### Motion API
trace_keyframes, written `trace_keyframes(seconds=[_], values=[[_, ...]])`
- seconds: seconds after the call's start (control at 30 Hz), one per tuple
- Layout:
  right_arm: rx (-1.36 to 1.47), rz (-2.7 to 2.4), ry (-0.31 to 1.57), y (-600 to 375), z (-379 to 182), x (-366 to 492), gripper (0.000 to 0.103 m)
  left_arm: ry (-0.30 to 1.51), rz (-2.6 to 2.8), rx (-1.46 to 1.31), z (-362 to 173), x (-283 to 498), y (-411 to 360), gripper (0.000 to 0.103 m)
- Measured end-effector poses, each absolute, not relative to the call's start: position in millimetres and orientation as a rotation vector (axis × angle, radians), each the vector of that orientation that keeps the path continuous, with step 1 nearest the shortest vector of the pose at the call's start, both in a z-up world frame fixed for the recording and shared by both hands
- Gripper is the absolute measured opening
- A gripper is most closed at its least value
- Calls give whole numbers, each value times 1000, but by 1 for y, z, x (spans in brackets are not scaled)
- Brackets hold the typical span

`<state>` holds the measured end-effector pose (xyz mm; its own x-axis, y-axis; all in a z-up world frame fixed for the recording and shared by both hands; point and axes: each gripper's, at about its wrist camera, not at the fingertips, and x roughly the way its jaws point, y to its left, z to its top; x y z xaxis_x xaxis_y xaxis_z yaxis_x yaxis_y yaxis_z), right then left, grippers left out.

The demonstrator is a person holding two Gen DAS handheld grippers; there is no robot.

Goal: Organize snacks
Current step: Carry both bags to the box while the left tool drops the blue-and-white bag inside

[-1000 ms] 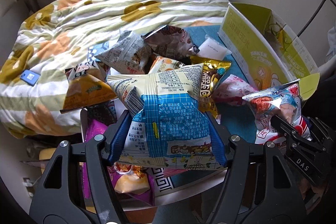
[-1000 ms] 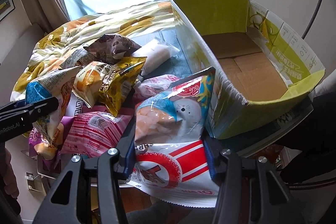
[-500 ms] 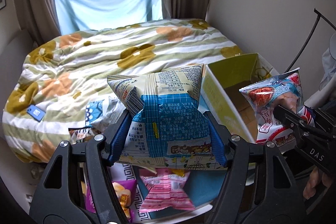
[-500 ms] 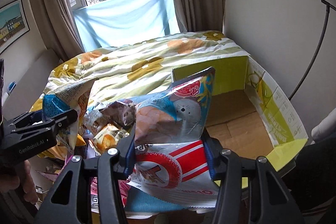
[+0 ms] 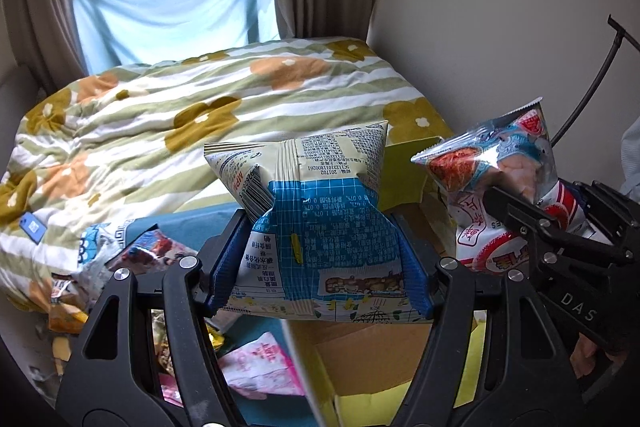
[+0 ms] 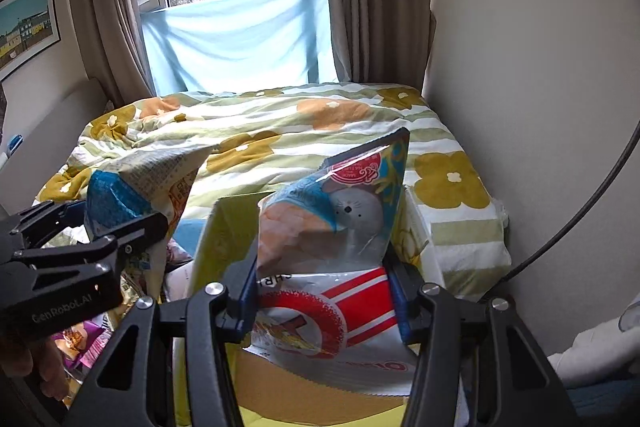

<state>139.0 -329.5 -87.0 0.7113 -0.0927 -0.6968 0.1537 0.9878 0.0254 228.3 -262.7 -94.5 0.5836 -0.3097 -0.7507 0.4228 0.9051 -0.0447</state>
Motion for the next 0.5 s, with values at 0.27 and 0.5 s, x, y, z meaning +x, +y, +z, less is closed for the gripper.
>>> trace_keyframes(seconds=[0.27,0.5], values=[[86,-127,835,-386,-110,169,48,981,-428,190,-158,258,-322,68],[113,-117,883,-407,-130,182,48,975,-408,268,-174,272,-337,98]])
